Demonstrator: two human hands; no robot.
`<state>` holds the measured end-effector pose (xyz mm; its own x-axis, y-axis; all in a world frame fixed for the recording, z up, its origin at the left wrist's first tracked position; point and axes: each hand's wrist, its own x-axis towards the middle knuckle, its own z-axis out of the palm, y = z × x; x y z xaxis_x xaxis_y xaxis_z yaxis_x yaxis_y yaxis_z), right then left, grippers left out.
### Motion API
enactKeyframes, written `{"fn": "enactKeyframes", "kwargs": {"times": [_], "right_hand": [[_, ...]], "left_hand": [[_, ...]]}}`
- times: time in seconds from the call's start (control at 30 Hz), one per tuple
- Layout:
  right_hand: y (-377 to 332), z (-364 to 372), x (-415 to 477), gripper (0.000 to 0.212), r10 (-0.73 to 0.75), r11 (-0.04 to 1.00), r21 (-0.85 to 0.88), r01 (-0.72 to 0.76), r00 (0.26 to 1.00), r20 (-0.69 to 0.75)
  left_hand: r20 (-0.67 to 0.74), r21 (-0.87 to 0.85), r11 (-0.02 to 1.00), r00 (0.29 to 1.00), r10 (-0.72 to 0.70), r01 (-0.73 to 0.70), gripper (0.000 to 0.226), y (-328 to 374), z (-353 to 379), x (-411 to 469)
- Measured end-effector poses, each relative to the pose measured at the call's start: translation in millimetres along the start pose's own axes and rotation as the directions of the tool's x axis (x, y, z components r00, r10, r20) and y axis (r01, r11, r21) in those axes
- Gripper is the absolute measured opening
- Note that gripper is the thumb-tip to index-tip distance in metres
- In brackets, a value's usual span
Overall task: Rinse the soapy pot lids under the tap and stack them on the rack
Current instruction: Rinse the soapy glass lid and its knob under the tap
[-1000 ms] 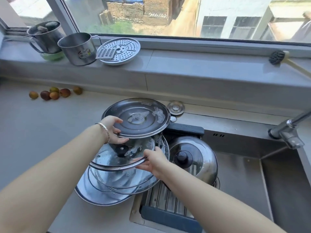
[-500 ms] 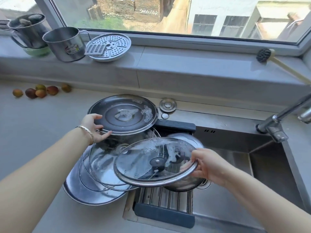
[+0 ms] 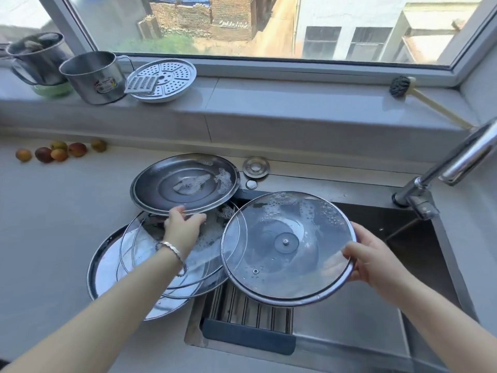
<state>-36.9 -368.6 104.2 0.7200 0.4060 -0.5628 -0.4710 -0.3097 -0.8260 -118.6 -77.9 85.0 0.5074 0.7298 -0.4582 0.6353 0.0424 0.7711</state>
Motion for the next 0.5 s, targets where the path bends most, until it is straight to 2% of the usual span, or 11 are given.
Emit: {"fn": "enactKeyframes", "kwargs": {"times": [0.03,0.1,0.13,0.2,0.27,0.4,0.5], "right_hand": [[2,-5,-2,0.054,-0.011,1.000,0.008,0.011,1.000,-0.002],[4,-16,-10,0.056,-0.023,0.999,0.038,0.023,0.999,0.023],[5,-23,-15,0.055,-0.029,0.999,0.047,0.027,0.999,0.041],[10,-40,-22,0.056,-0.049,0.998,0.039,0.046,0.997,0.061],[19,-58,-28,0.057,-0.060,0.998,0.006,0.060,0.996,0.062],[39,-95,-38,0.054,-0.015,0.999,-0.036,0.018,0.997,0.082],[56,-123,-38,0.031,0.034,0.999,-0.012,-0.034,0.999,-0.005]], "left_hand": [[0.129,-0.055,0.997,0.991,-0.039,0.046,0.066,3,12,-18],[0.386,-0.172,0.961,0.912,-0.139,0.219,0.051,8,34,-47],[0.480,-0.221,0.925,0.860,-0.172,0.309,0.046,9,43,-58],[0.572,-0.320,0.844,0.798,-0.190,0.431,0.045,9,59,-71],[0.568,-0.358,0.825,0.803,-0.180,0.437,0.039,6,77,-81],[0.501,-0.353,0.849,0.846,-0.183,0.393,0.031,-3,120,-99],[0.427,-0.396,0.859,0.893,-0.141,0.325,0.029,-4,147,-112]]}}
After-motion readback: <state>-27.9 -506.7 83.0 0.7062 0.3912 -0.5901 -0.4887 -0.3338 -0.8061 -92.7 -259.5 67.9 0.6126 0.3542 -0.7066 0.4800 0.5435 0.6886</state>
